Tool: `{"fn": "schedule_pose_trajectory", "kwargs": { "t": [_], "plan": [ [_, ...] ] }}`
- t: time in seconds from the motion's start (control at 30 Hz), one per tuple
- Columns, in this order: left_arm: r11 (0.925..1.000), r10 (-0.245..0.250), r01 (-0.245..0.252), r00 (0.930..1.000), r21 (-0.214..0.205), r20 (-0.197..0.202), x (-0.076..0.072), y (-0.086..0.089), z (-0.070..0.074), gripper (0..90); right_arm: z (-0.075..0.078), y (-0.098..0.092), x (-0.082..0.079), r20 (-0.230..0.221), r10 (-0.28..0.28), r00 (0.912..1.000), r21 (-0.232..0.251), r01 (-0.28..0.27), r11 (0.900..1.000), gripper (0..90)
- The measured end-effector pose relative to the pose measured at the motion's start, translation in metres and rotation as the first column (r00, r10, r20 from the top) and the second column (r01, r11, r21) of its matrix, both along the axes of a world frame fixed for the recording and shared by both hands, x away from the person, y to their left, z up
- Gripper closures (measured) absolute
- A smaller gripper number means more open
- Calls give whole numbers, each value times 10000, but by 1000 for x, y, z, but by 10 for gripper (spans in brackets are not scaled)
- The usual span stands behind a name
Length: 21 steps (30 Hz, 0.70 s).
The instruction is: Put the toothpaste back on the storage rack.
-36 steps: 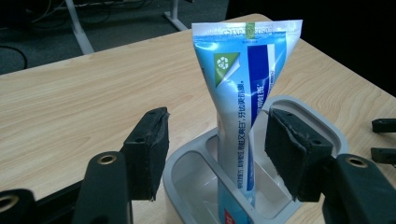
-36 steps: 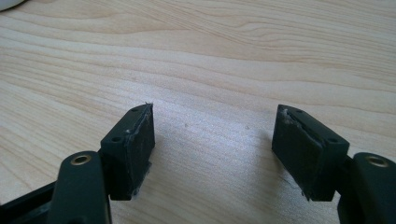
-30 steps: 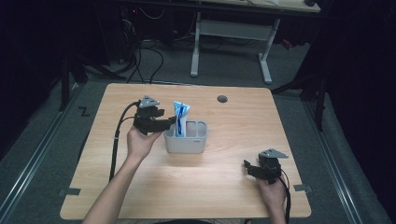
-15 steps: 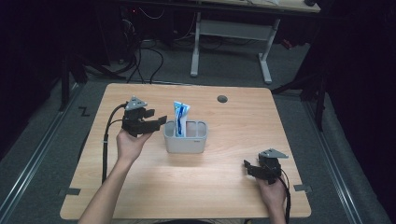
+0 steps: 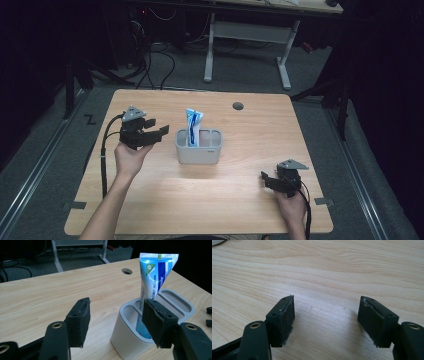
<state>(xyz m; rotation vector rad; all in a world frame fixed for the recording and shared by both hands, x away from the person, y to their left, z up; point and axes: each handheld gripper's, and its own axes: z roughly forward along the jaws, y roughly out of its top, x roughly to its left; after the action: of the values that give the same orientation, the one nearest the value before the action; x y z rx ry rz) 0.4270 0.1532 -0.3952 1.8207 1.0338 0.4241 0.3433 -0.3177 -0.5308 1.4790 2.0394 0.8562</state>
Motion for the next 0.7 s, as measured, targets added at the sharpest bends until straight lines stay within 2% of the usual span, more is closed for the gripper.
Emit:
{"fn": "schedule_pose_trajectory", "kwargs": {
  "t": [0.23, 0.7],
  "plan": [
    [9998, 182, -182, 9998, 6, 110, -7, 10, 1, 398, 0, 0, 0, -1, 2, 10000, 0, -2, 10000, 299],
    [9978, 594, -590, 9982, -298, 108, -16, 30, -2, 397, 0, 0, 0, -17, -14, 10000, 5, 14, 10000, 299]
  ]
}}
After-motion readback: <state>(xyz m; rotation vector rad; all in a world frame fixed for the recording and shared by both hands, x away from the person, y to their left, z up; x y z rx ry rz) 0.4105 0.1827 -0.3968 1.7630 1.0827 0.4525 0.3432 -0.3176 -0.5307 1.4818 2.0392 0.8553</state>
